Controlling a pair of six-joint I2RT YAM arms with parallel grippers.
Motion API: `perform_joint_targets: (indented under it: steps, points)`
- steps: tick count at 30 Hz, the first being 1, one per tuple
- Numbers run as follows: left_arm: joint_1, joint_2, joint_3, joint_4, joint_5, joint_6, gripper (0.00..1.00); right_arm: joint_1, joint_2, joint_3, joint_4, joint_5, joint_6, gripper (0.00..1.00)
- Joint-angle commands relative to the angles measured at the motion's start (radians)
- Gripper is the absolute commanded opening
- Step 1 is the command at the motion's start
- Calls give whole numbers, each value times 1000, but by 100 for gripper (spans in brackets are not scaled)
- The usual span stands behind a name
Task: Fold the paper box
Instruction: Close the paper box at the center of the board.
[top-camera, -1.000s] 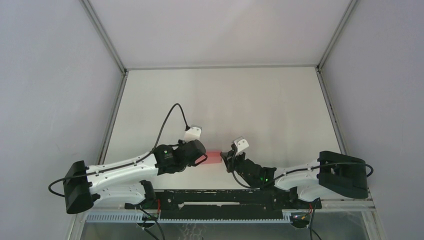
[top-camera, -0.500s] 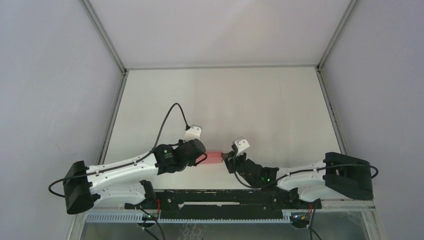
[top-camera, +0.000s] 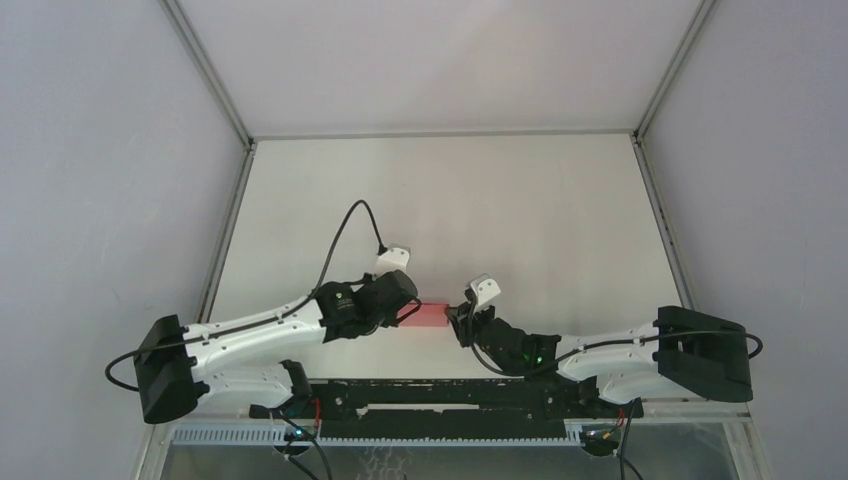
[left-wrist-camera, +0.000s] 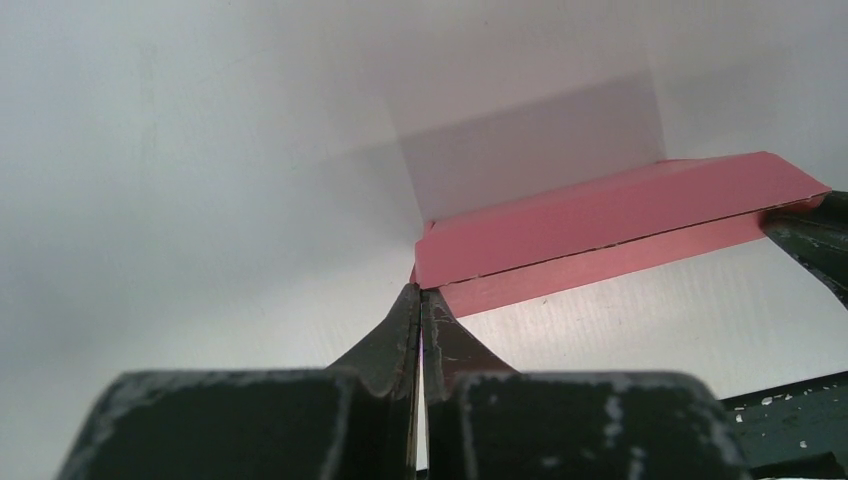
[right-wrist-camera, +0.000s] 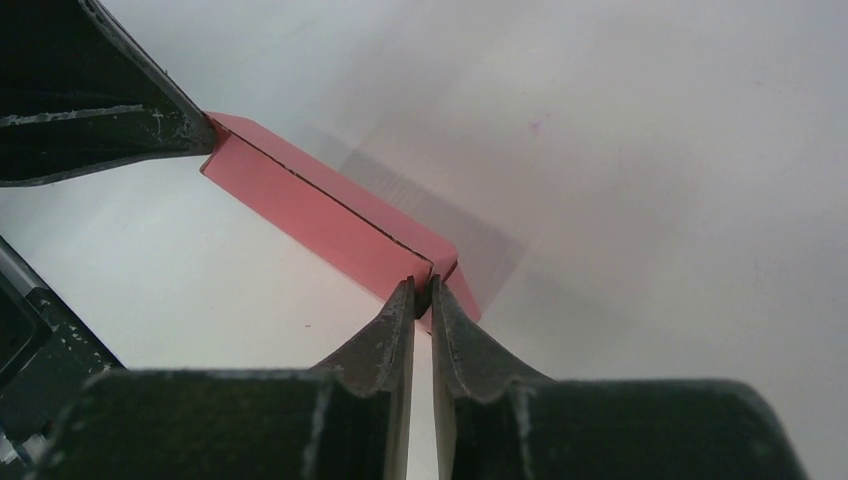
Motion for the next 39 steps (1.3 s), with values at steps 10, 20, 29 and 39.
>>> perform_joint_targets:
  steps: [10, 20, 29, 39]
  points:
    - [19, 58, 140, 42, 82, 51, 2, -8, -9, 11, -21, -32, 8, 2]
    - [33, 81, 187, 3, 125, 58, 2, -14, -12, 12, -38, -35, -4, 0]
    - [47, 70, 204, -25, 179, 44, 2, -6, -22, 22, -60, -17, -28, 0]
    - [75, 37, 193, -26, 261, 36, 2, 21, 18, 60, -74, 9, -60, 0]
